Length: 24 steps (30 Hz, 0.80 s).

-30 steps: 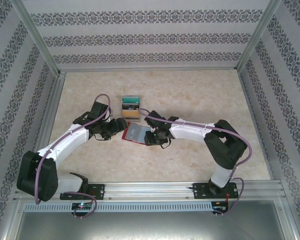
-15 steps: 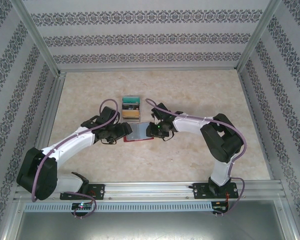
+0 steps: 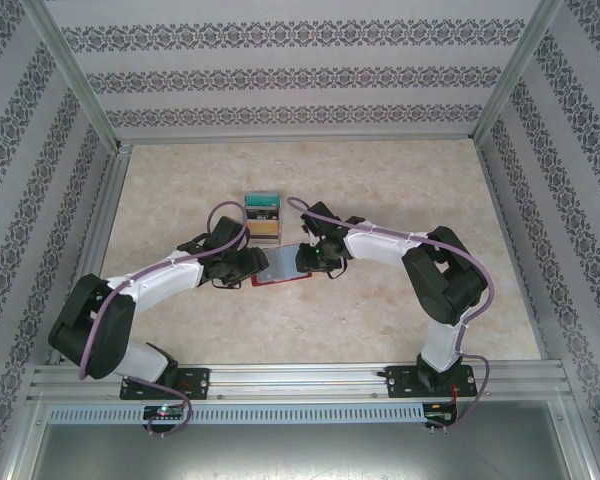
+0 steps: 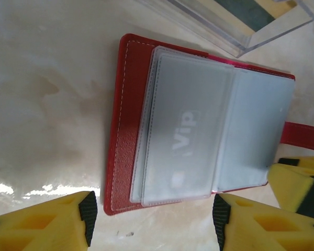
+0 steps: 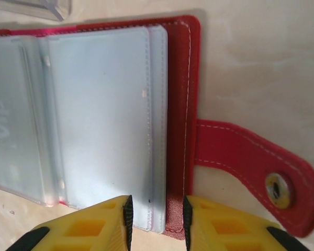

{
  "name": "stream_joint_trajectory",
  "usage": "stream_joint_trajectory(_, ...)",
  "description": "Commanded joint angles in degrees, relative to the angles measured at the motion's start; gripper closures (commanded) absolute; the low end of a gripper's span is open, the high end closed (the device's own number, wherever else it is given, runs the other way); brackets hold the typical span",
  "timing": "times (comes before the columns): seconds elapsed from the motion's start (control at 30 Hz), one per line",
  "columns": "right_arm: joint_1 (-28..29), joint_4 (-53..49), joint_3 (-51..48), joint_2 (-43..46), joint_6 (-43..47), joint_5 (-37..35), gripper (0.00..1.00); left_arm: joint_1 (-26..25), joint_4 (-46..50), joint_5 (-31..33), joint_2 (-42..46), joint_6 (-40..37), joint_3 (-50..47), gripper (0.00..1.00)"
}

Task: Take the credit cards out of the card holder

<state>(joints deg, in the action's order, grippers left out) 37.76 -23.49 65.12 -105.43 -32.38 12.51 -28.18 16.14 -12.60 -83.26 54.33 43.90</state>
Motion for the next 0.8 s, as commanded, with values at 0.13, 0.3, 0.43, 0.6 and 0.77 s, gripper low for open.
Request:
stream_joint_trajectory(0.13, 1.5, -3.6, 3.7, 1.7, 2.6, -4.8, 0.65, -0.8, -3.5, 0.1, -3.5, 0.1, 3.2, 0.38)
stream_joint_trajectory(0.3, 1.3, -3.8, 4.7, -0.7, 3.1, -4.3, 0.65, -0.8, -4.8, -0.1, -5.5, 0.3, 3.4, 0.38)
stream_joint_trajectory(0.43, 1.3, -3.6, 4.5, -2.9, 3.4, -4.6, 0.65, -0.7, -5.8, -0.7, -7.0, 0.1, 4.1, 0.39)
stream_joint_trajectory(0.6, 1.4, -2.6, 2.9, -4.4, 3.3, -4.6, 0.70, -0.7, -6.4, -0.9, -8.5, -0.1, 5.3, 0.40)
stream_joint_trajectory(0.77, 1.7, -1.5, 1.3, -4.5, 2.5, -3.7, 0.73, -0.8, -6.2, -0.8, -9.6, -0.1, 5.4, 0.41)
